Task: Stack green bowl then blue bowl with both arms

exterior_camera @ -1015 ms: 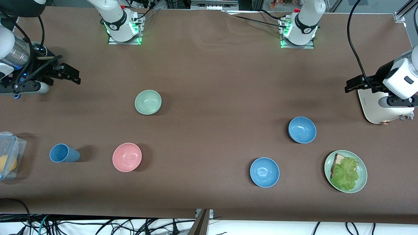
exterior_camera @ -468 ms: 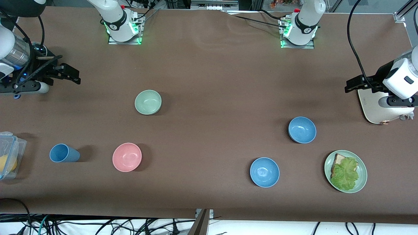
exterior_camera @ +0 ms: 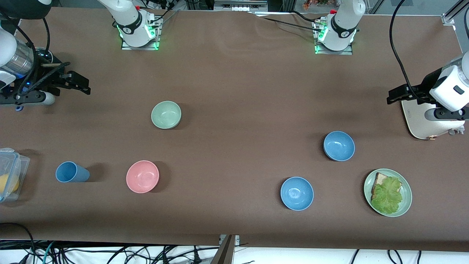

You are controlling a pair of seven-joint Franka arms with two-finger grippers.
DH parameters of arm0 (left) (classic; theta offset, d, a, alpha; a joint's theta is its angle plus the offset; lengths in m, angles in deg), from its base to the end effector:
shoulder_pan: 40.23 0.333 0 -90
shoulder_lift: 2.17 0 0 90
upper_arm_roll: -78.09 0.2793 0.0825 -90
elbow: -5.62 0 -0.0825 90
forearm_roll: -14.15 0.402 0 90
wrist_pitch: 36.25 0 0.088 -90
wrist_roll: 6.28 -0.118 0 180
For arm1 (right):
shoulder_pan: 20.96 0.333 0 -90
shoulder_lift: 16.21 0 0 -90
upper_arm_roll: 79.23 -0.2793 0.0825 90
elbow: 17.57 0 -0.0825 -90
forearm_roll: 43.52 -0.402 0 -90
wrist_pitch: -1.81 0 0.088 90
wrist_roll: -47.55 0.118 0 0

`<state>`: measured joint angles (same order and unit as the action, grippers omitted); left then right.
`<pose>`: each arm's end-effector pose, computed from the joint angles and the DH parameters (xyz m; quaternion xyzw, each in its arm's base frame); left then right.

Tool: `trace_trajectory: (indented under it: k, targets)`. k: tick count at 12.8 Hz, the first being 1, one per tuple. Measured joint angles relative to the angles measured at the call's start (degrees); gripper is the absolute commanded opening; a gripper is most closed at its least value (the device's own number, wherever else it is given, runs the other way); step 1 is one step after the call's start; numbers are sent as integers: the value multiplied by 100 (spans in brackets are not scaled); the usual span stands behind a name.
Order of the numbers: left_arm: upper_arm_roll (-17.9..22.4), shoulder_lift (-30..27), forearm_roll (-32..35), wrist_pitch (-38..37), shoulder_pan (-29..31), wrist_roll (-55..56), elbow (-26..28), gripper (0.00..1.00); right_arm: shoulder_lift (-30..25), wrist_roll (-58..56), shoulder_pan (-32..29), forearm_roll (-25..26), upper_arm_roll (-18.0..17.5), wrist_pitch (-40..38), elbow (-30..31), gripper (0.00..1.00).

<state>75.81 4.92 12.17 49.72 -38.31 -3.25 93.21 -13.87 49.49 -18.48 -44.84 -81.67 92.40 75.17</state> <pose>0.5928 -0.0069 0.5196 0.9967 0.0233 -0.0764 0.0175 0.5777 0.0521 0.5308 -0.9988 -0.0254 0.0398 0.0100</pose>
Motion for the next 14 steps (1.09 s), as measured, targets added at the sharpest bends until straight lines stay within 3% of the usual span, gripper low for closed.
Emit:
trace_trajectory:
  k: [14]
  targets:
    - [0, 7, 0, 29, 0, 0, 0, 100, 6, 1, 0, 1, -3, -17, 73, 100]
